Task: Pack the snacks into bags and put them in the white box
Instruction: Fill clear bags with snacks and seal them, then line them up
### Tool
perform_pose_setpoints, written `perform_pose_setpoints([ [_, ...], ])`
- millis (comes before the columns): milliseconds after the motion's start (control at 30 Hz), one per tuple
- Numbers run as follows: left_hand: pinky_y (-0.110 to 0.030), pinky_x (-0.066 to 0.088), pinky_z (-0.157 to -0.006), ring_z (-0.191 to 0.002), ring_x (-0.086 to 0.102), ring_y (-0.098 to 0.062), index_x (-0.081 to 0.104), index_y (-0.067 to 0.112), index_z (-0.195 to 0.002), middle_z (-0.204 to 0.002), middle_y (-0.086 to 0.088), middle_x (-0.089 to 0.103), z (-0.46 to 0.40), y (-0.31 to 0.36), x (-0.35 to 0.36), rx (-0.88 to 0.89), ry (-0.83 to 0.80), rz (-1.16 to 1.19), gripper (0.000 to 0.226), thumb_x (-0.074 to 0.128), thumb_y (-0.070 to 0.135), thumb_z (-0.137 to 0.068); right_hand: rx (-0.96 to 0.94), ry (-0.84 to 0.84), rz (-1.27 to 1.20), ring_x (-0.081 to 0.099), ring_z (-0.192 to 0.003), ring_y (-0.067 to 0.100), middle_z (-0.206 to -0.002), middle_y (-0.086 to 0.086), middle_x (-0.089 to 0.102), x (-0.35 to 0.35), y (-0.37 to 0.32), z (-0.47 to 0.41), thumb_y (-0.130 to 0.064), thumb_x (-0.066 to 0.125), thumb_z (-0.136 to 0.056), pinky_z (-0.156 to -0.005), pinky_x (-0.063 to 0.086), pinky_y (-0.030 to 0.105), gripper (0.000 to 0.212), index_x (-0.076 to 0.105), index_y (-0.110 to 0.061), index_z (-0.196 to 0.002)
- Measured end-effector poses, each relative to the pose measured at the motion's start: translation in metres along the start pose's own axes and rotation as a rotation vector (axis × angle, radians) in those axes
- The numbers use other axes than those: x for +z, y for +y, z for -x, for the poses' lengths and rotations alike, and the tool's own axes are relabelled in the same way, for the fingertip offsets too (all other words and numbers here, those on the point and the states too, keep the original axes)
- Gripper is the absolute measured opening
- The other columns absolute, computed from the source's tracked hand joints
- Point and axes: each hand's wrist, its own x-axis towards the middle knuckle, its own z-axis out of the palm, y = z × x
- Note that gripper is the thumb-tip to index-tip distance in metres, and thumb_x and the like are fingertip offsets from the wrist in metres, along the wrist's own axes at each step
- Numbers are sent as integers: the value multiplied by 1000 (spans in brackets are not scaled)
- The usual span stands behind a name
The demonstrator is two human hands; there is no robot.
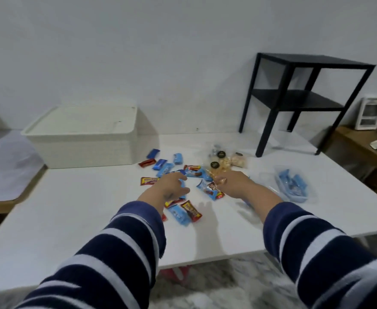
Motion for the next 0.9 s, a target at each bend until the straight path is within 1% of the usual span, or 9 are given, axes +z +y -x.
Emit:
perform_pose_setpoints([
  [67, -29, 39, -103, -126, 50, -22, 47, 19, -138, -140, -6, 50, -21, 17, 12, 10, -39, 28, 49, 60, 29, -91, 17, 5, -29, 46, -128, 26, -143, 8, 48, -9, 22, -11, -24, 45, -98, -102, 37, 30, 38, 53, -15, -134],
  [200, -31, 40, -105, -127, 49, -23, 45, 18, -139, -142, -6, 49, -69, 35, 28, -13, -60, 41, 49, 58, 31, -93, 58, 12, -149, 50, -123, 25, -138, 5, 53, -12, 60, -51, -24, 48, -95, -102, 39, 30, 36, 56, -22, -130],
  [300, -33, 35, -108, -132, 44, -25, 40, 15, -142, -146, -7, 44, -112, 39, 38, -51, -51, 35, 53, 55, 33, -94, 70, 20, -205, 53, -121, 23, -138, 4, 53, -16, 79, -89, -24, 50, -93, -101, 41, 30, 36, 57, -24, -129],
  [367, -33, 37, -105, -130, 46, -27, 37, 13, -143, -145, -9, 46, -142, 40, 47, -101, -23, 97, 58, 57, 34, -93, 62, 15, -196, 53, -121, 22, -137, 5, 53, -19, 87, -117, -23, 50, -94, -99, 41, 28, 36, 57, -22, -129],
  [500, -34, 48, -91, -116, 55, -28, 38, 8, -138, -132, -10, 55, -196, 47, 71, -196, 47, 364, 70, 69, 37, -83, 41, -16, -196, 55, -117, 22, -136, 6, 53, -25, 95, -180, -19, 52, -93, -89, 43, 25, 36, 56, -21, -129],
  [600, -42, 41, -106, -135, 39, -30, 14, 8, -150, -149, -12, 36, -219, 56, 89, -237, 102, 446, 102, 74, 44, -77, 0, -34, -182, 53, -122, 23, -140, 6, 51, -30, 92, -223, -14, 50, -92, -95, 45, 29, 43, 53, -22, -134],
  [667, -45, 35, -110, -142, 27, -30, 2, 14, -152, -157, -11, 19, -227, 60, 100, -263, 134, 436, 111, 74, 47, -75, -14, -36, -199, 52, -122, 24, -141, 6, 49, -33, 88, -249, -10, 46, -92, -93, 45, 28, 46, 50, -23, -136],
  [767, -43, 41, -104, -138, 33, -31, -1, 19, -152, -156, -9, 12, -236, 63, 114, -276, 172, 393, 111, 75, 44, -76, -17, -47, -234, 49, -126, 24, -145, 5, 44, -29, 84, -283, -14, 46, -95, -98, 42, 31, 45, 45, -22, -139],
  [900, -40, 44, -104, -134, 40, -29, 6, 21, -150, -154, -7, 9, -238, 65, 130, -254, 238, 365, 104, 79, 29, -76, 11, -86, -276, 45, -130, 28, -153, 8, 31, -17, 87, -318, -19, 53, -95, -108, 39, 37, 52, 36, -20, -144],
])
